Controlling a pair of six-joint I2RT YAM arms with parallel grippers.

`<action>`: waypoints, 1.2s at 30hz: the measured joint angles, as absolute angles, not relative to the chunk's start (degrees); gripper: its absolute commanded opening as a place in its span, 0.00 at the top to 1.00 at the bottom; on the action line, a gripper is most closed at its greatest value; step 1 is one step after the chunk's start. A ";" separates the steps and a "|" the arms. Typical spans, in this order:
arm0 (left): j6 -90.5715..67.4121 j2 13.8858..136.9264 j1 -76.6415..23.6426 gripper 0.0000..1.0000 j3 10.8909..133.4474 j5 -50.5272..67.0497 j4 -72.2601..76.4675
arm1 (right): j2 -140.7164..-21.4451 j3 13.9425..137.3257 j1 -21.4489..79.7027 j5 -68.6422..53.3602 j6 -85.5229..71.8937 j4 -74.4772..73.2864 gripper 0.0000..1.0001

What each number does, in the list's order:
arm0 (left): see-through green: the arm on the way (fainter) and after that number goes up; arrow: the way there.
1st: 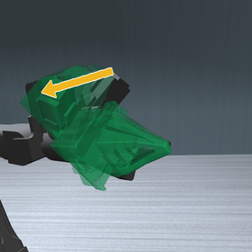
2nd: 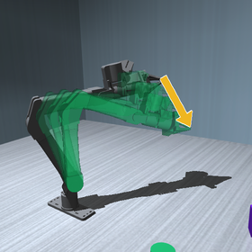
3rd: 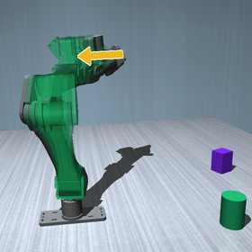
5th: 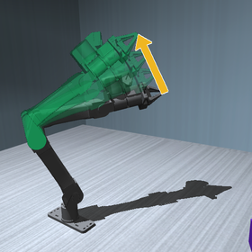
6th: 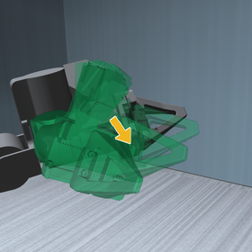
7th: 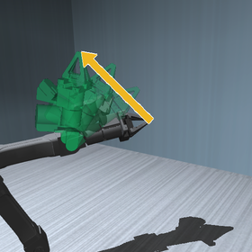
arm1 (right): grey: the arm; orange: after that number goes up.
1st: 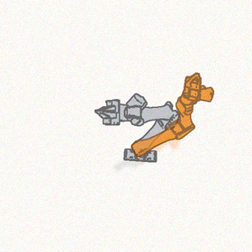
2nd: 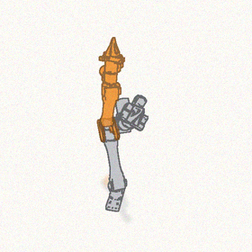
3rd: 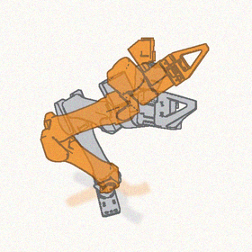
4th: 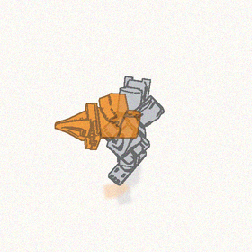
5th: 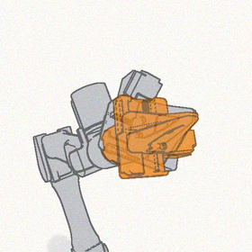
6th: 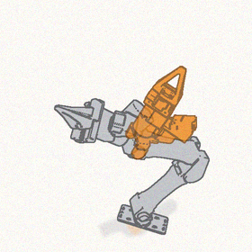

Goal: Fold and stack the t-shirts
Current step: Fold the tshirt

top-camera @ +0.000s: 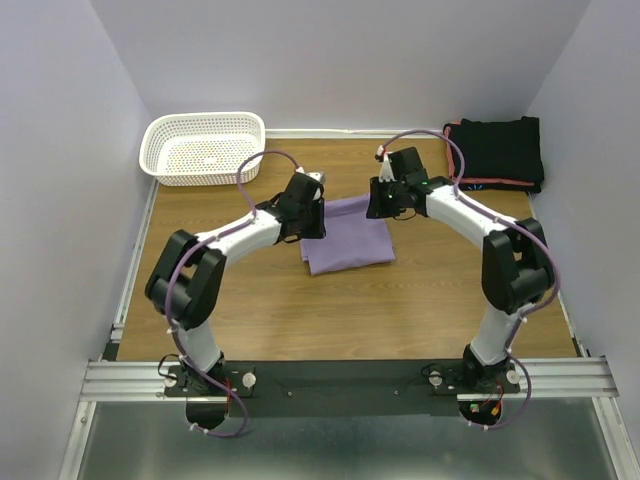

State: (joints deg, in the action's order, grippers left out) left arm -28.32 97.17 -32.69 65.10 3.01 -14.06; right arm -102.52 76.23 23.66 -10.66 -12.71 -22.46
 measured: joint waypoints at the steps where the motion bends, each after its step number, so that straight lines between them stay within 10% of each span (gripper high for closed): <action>1: -28.21 99.63 -32.47 0.68 66.50 2.96 -14.48 | -103.59 76.51 23.62 -10.85 -12.47 -22.37 0.69; 9: -26.65 115.63 -26.98 0.68 83.07 2.92 -14.70 | -118.93 87.77 20.91 -13.98 -12.01 -20.43 0.68; 20: -26.24 119.98 -21.71 0.37 89.38 3.79 -12.86 | -124.29 96.42 14.22 -20.67 -17.50 -16.97 0.62; 29: -30.52 99.70 -21.76 0.49 70.50 8.71 0.21 | -118.50 87.11 14.70 -34.65 -24.47 -5.82 0.60; 36: -31.83 109.12 -21.45 0.62 71.81 13.04 7.42 | -122.85 87.61 14.26 -41.04 -27.92 0.62 0.60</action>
State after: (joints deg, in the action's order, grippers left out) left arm -31.83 109.12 -21.45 71.81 13.04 7.42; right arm -122.85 87.61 14.26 -41.04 -27.92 0.62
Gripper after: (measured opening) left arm 0.420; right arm 0.395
